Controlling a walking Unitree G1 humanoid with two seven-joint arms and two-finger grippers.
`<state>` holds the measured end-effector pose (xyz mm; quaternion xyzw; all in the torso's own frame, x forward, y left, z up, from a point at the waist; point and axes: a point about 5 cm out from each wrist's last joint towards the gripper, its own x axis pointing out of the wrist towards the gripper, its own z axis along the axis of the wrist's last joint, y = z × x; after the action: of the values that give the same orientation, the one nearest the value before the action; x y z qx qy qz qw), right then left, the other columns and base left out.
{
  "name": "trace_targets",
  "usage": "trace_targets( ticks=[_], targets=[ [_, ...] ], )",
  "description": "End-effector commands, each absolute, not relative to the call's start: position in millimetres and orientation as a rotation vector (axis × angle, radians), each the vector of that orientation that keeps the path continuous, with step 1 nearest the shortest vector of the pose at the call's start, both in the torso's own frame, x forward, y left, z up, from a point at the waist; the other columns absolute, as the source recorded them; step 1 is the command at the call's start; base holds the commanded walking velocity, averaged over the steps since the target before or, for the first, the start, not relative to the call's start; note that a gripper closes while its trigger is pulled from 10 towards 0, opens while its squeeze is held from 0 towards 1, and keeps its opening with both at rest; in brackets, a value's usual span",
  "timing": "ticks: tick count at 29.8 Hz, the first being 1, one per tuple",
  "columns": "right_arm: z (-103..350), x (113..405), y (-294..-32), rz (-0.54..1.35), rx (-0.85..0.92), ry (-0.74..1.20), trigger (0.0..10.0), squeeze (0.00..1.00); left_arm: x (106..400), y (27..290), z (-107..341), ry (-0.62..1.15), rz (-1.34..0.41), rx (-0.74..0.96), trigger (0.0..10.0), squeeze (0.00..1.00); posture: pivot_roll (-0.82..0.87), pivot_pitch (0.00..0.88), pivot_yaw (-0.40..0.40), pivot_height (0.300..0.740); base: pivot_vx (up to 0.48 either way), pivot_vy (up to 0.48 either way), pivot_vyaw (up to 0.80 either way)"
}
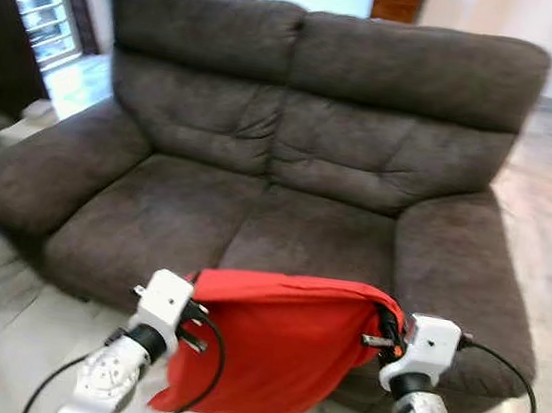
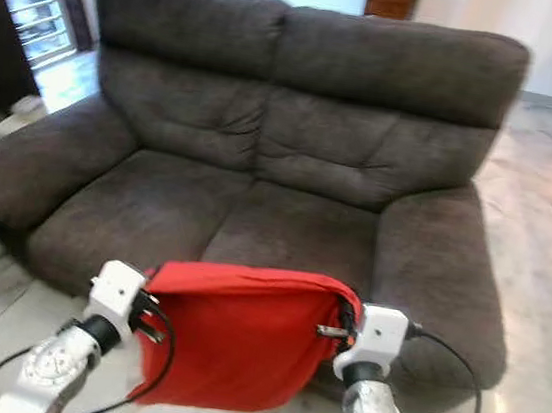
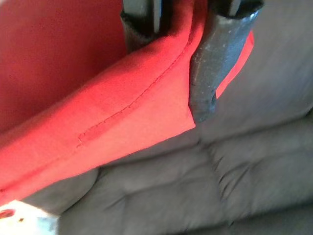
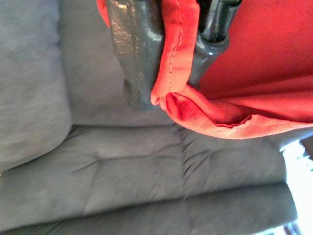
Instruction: Move the pillow to the sofa from floor
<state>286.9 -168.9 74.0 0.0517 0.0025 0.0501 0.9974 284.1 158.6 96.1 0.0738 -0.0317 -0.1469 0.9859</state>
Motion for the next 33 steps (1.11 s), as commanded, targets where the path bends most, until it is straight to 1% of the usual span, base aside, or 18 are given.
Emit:
trace_targets(
  ticks=[1,6,10,15,16,20,22,24,27,28,33],
  targets=[
    [91,288,-194,0.002,0.105,-0.080,10.0,0.00,290,170,120,-0.162,-0.224,0.133,10.0,0.00,-0.01,0.047,0.045,0.740,0.450,0.000,-0.64],
    [95,290,-193,0.005,0.092,-0.096,10.0,0.00,290,173,121,-0.164,-0.211,0.135,10.0,0.00,-0.01,0.049,0.046,0.740,0.454,0.000,0.00],
    [107,295,-188,0.036,0.077,-0.132,10.0,0.00,291,179,129,-0.186,-0.187,0.146,10.0,0.00,0.00,0.046,0.042,0.740,0.456,0.000,0.00],
    [138,301,-174,0.138,0.016,-0.236,10.0,0.00,296,192,154,-0.256,-0.134,0.154,10.0,0.00,0.00,0.047,0.041,0.740,0.455,0.000,0.00],
    [138,301,-174,0.138,0.016,-0.236,10.0,0.00,296,192,154,-0.256,-0.134,0.154,10.0,0.00,0.00,0.047,0.041,0.740,0.458,0.000,0.00],
    [155,305,-171,0.153,0.020,-0.289,10.0,0.00,303,201,177,-0.322,-0.107,0.155,10.0,0.00,0.01,0.045,0.040,0.740,0.456,0.000,0.42],
    [159,306,-169,0.160,-0.005,-0.304,10.0,0.00,304,203,181,-0.331,-0.105,0.166,10.0,0.00,0.01,0.042,0.040,0.740,0.454,0.000,0.00],
    [169,307,-163,0.182,-0.036,-0.337,10.0,0.00,305,206,187,-0.345,-0.098,0.175,10.0,0.00,0.00,0.043,0.040,0.740,0.454,0.000,0.27],
    [181,310,-157,0.200,-0.034,-0.370,10.0,0.00,305,210,193,-0.361,-0.087,0.187,10.0,0.00,0.01,0.043,0.038,0.740,0.458,0.000,0.00],
    [187,312,-157,0.192,-0.020,-0.385,10.0,0.00,305,211,196,-0.365,-0.084,0.189,10.0,0.00,0.01,0.043,0.036,0.740,0.454,0.000,0.00],
    [194,318,-165,0.156,-0.058,-0.397,10.0,0.00,305,213,201,-0.368,-0.080,0.191,10.0,0.00,0.01,0.041,0.034,0.740,0.454,0.000,0.00]
  ],
)
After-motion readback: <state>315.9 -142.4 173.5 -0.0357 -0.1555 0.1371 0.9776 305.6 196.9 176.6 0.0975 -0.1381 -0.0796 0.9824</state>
